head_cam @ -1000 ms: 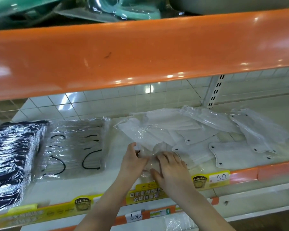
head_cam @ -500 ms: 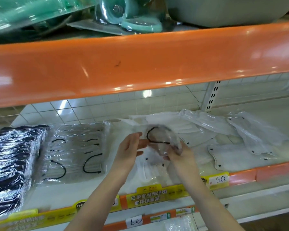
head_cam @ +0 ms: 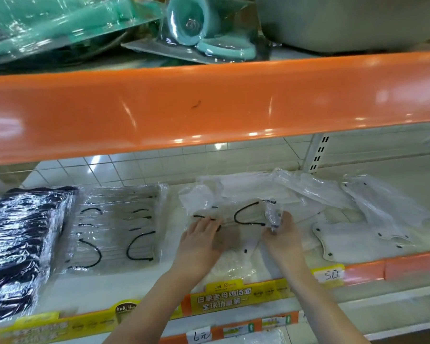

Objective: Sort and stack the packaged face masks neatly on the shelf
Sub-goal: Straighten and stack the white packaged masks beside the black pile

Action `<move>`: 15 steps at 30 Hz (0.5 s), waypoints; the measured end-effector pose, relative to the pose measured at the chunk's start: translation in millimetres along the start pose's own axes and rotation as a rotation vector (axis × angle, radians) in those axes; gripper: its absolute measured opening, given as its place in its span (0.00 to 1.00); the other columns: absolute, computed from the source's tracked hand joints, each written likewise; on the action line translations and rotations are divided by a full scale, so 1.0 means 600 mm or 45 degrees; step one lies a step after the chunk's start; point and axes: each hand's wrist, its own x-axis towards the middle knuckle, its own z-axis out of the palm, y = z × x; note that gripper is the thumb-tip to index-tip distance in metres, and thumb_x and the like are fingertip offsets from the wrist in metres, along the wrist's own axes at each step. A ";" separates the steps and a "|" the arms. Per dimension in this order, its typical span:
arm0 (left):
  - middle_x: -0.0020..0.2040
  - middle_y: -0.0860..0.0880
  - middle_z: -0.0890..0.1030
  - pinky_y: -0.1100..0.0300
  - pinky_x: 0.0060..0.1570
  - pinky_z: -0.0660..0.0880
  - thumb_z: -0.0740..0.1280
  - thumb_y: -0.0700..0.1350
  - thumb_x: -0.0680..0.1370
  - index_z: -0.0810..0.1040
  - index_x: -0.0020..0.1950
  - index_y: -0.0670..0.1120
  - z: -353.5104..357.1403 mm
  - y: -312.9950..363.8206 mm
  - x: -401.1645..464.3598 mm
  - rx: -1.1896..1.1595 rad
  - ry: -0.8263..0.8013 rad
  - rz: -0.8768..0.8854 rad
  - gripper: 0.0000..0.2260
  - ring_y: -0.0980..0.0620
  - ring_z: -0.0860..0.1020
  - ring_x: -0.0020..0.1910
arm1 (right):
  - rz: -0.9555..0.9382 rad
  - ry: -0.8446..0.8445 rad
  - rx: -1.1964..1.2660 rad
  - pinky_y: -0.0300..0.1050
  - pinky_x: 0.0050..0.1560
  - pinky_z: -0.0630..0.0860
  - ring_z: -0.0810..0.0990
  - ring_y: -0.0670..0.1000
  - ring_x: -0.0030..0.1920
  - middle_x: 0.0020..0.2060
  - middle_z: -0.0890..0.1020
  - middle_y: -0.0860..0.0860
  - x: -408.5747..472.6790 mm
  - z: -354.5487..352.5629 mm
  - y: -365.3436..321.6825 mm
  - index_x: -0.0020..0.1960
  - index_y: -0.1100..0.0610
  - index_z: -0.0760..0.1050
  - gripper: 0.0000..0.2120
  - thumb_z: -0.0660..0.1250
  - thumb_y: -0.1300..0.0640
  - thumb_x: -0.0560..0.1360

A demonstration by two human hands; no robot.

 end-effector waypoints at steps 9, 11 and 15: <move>0.53 0.54 0.80 0.56 0.49 0.72 0.62 0.55 0.77 0.80 0.55 0.52 0.020 -0.012 -0.001 0.308 0.214 0.292 0.13 0.49 0.77 0.55 | -0.820 0.161 -0.885 0.58 0.56 0.75 0.76 0.64 0.57 0.56 0.77 0.60 -0.013 0.008 0.032 0.56 0.62 0.77 0.23 0.77 0.57 0.64; 0.41 0.55 0.82 0.59 0.37 0.74 0.59 0.54 0.74 0.82 0.43 0.52 0.021 -0.016 -0.004 0.297 0.279 0.335 0.13 0.51 0.80 0.42 | -0.811 -0.093 -0.950 0.53 0.51 0.78 0.78 0.60 0.56 0.56 0.78 0.56 -0.018 0.016 0.043 0.57 0.59 0.76 0.28 0.78 0.46 0.63; 0.38 0.52 0.81 0.59 0.34 0.75 0.74 0.41 0.66 0.82 0.42 0.48 0.029 -0.018 -0.012 0.264 0.451 0.431 0.06 0.49 0.80 0.37 | -0.852 -0.201 -0.987 0.44 0.42 0.79 0.81 0.51 0.50 0.54 0.79 0.48 -0.027 0.022 0.050 0.55 0.52 0.79 0.27 0.80 0.45 0.60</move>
